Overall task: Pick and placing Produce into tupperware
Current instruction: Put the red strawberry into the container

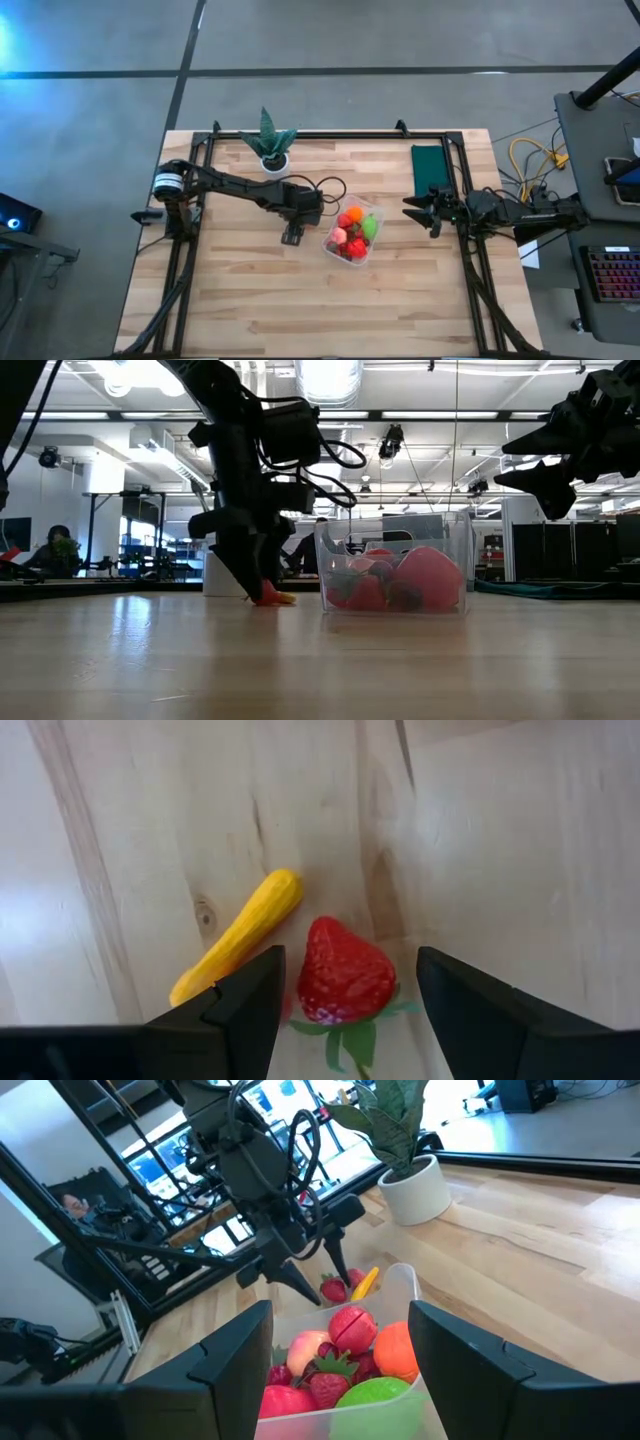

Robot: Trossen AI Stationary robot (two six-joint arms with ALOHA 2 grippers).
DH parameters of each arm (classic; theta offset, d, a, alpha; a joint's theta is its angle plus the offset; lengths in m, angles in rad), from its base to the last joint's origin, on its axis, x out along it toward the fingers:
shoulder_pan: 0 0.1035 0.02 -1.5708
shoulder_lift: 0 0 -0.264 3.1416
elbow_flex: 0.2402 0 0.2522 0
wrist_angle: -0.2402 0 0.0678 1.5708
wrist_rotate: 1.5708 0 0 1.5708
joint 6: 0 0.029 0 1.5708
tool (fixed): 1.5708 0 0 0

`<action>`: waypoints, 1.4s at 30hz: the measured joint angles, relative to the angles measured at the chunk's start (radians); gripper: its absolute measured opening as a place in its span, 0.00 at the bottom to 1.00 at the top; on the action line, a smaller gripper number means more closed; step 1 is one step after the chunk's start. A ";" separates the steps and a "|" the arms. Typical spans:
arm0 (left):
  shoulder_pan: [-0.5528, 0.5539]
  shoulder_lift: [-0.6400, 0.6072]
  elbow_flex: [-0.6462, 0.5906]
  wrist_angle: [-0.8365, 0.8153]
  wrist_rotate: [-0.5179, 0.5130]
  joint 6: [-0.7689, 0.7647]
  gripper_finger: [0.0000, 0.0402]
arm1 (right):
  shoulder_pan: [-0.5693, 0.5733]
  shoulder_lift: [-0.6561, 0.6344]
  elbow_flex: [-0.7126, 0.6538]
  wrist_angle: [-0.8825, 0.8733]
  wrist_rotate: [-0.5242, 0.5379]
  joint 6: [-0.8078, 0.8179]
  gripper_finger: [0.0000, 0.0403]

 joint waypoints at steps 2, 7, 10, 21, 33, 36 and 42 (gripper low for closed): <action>0.000 0.000 0.000 0.000 0.000 0.000 0.53 | 0.000 0.000 0.000 0.000 0.000 0.000 0.56; 0.000 0.004 0.000 0.000 0.000 0.000 0.53 | 0.000 0.000 0.000 0.000 0.000 0.000 0.56; 0.000 0.005 0.000 0.001 -0.001 0.000 0.51 | 0.000 0.000 0.000 0.000 0.000 0.000 0.56; 0.000 0.005 0.000 0.011 -0.011 0.000 0.33 | 0.000 0.000 0.000 0.000 0.000 0.000 0.56; -0.011 -0.017 0.058 -0.053 -0.029 0.000 0.32 | 0.000 0.000 0.000 0.000 0.000 0.000 0.56; -0.039 -0.060 0.129 -0.070 -0.034 0.000 0.31 | 0.000 0.000 0.000 0.000 0.000 0.000 0.56; -0.097 -0.123 0.226 0.162 0.055 0.000 0.31 | 0.000 0.000 0.000 0.000 0.000 0.000 0.56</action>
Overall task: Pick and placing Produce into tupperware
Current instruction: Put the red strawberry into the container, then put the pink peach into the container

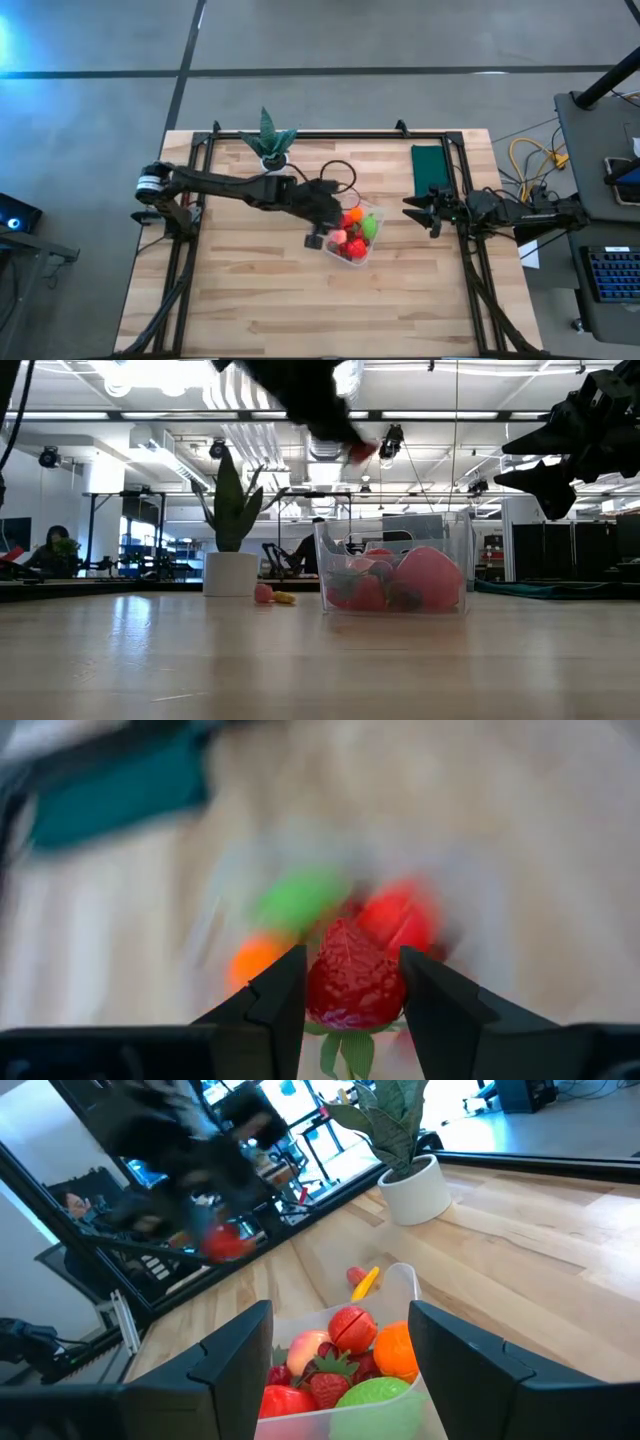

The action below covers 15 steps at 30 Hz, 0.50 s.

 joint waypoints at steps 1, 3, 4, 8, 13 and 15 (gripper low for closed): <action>-0.008 0.000 0.008 0.043 0.060 0.000 0.31 | 0.000 0.000 0.000 0.000 0.000 0.000 0.56; -0.027 0.035 0.032 0.104 0.131 -0.001 0.31 | 0.000 0.000 0.000 0.000 0.000 0.000 0.56; -0.036 0.054 0.045 0.109 0.131 -0.001 0.31 | 0.000 0.000 0.000 0.000 0.000 0.000 0.56; -0.057 0.135 0.071 0.121 0.065 -0.002 0.35 | 0.000 0.004 0.000 0.000 0.000 0.000 0.56; -0.074 0.150 0.103 0.179 -0.033 -0.003 0.52 | 0.000 0.014 0.001 0.001 0.000 0.000 0.56; -0.074 0.149 0.107 0.159 -0.082 -0.003 0.59 | 0.000 0.014 0.001 -0.001 0.000 0.000 0.56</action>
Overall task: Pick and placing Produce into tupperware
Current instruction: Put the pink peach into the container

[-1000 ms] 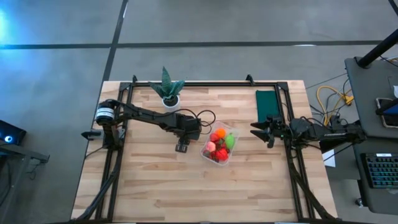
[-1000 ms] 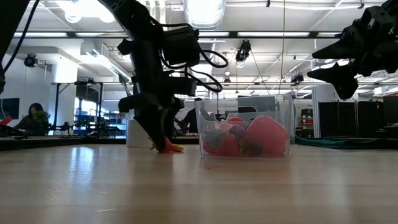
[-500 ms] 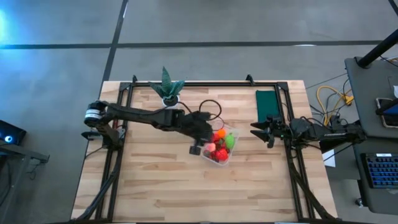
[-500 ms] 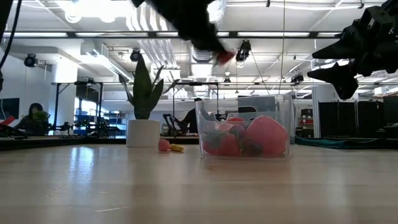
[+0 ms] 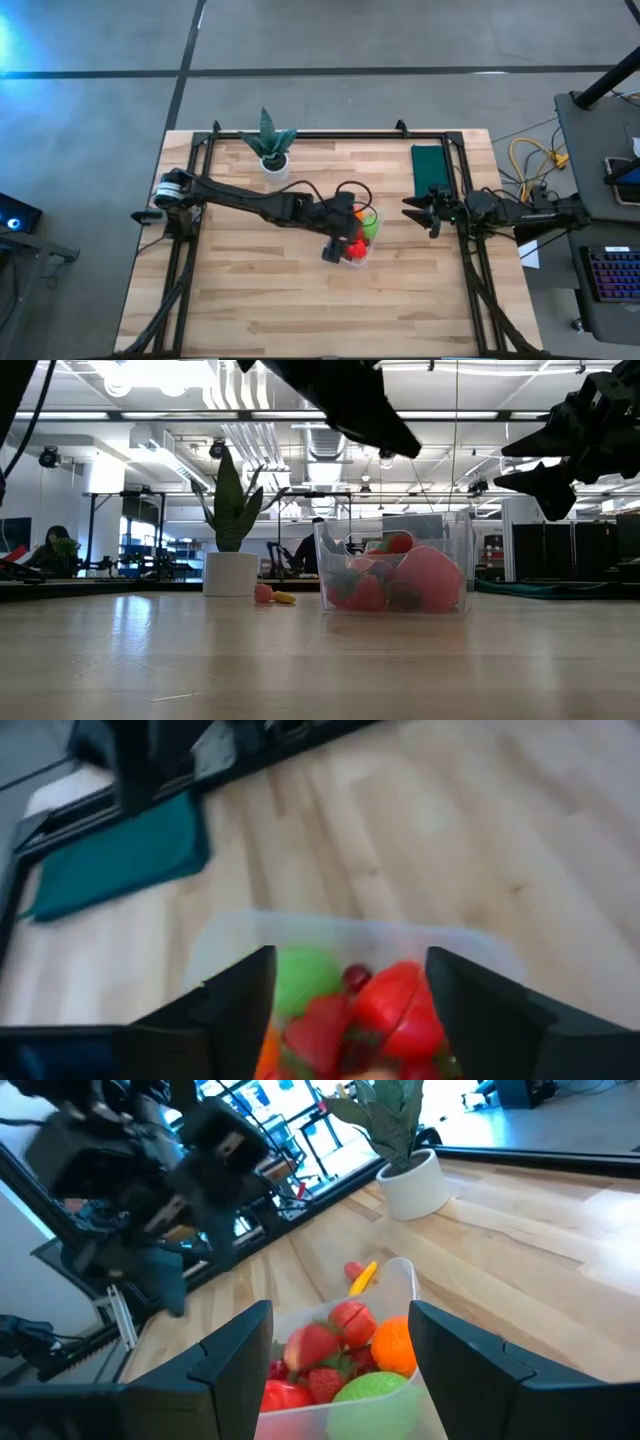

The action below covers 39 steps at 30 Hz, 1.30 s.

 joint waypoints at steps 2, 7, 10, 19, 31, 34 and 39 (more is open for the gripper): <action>0.001 -0.010 0.000 -0.036 -0.050 0.000 0.65 | 0.000 -0.001 0.000 0.001 0.000 0.000 0.56; 0.018 -0.064 0.002 -0.335 -0.219 -0.039 0.71 | 0.000 0.000 0.000 0.002 0.001 0.000 0.56; 0.052 -0.075 -0.027 -0.569 -0.226 -0.072 0.71 | 0.000 0.000 0.000 0.003 -0.003 0.000 0.56; 0.173 -0.071 -0.197 -0.635 -0.192 -0.088 0.58 | 0.000 -0.001 0.000 0.001 -0.003 0.000 0.56; 0.211 -0.067 -0.257 -0.453 -0.067 0.056 0.51 | 0.000 -0.001 0.000 0.001 -0.002 0.000 0.56; 0.215 -0.066 -0.257 -0.452 -0.059 0.055 0.51 | 0.000 -0.001 0.000 0.001 -0.002 0.000 0.56; 0.229 -0.066 -0.257 -0.451 -0.008 0.018 0.51 | 0.000 -0.001 0.000 0.001 -0.002 0.000 0.56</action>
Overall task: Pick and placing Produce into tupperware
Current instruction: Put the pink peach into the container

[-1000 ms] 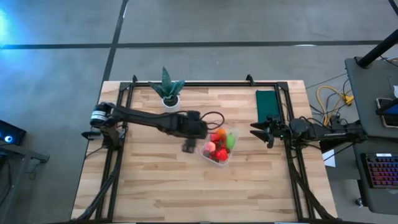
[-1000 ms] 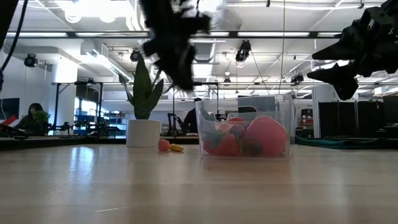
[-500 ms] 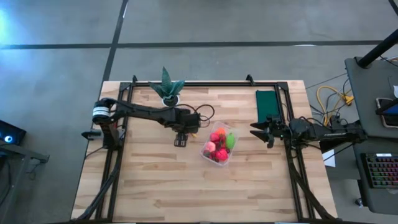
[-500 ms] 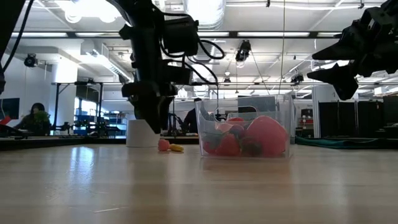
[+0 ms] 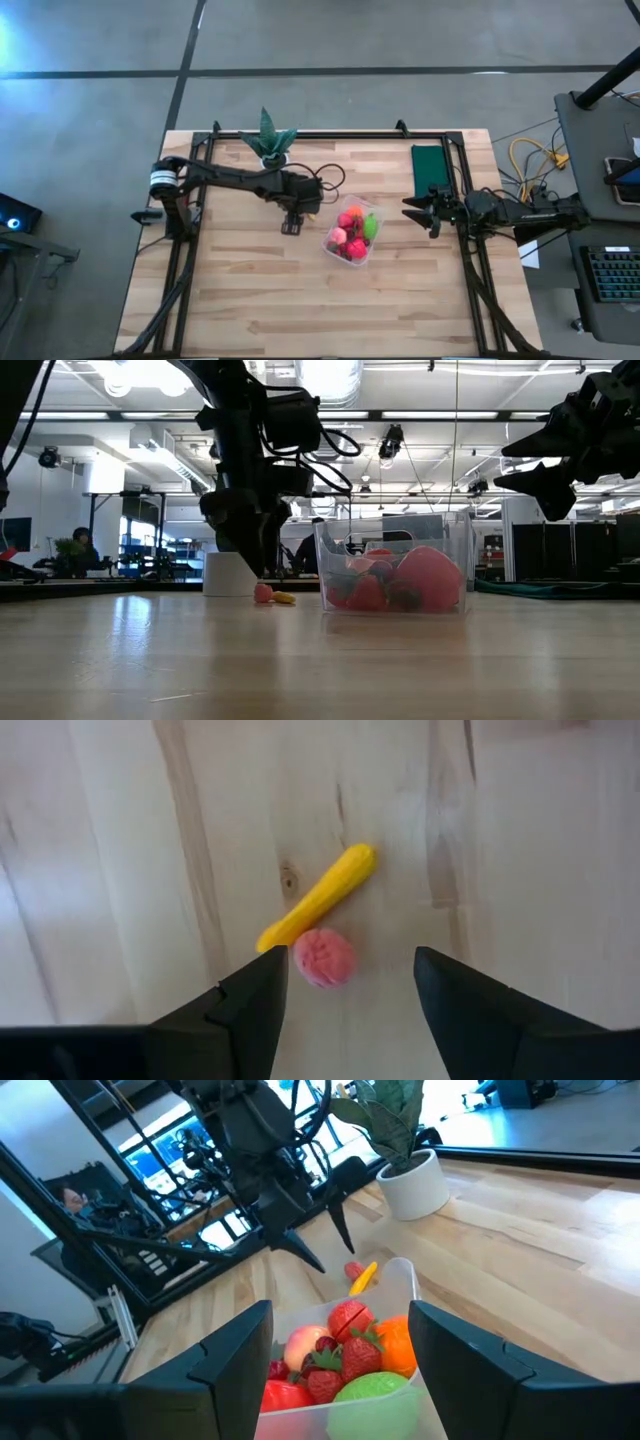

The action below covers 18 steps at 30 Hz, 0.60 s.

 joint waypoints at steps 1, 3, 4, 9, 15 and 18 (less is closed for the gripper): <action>0.005 0.000 0.000 0.002 0.008 -0.021 0.51 | 0.000 0.000 0.000 0.000 0.000 0.000 0.56; 0.015 0.000 -0.002 0.009 0.025 -0.066 0.51 | 0.000 0.000 0.000 0.000 0.000 0.000 0.56; 0.021 0.000 -0.003 0.008 0.035 -0.086 0.51 | 0.000 0.000 0.000 0.000 0.000 0.000 0.56; 0.039 0.000 -0.003 0.011 0.045 -0.146 0.51 | 0.000 0.000 0.000 0.000 0.000 0.000 0.56; 0.039 0.000 -0.023 0.050 0.057 -0.177 0.51 | 0.000 0.000 0.000 0.000 0.000 0.000 0.56; 0.039 0.000 -0.045 0.079 0.057 -0.198 0.51 | 0.000 0.000 0.000 0.000 0.000 0.000 0.56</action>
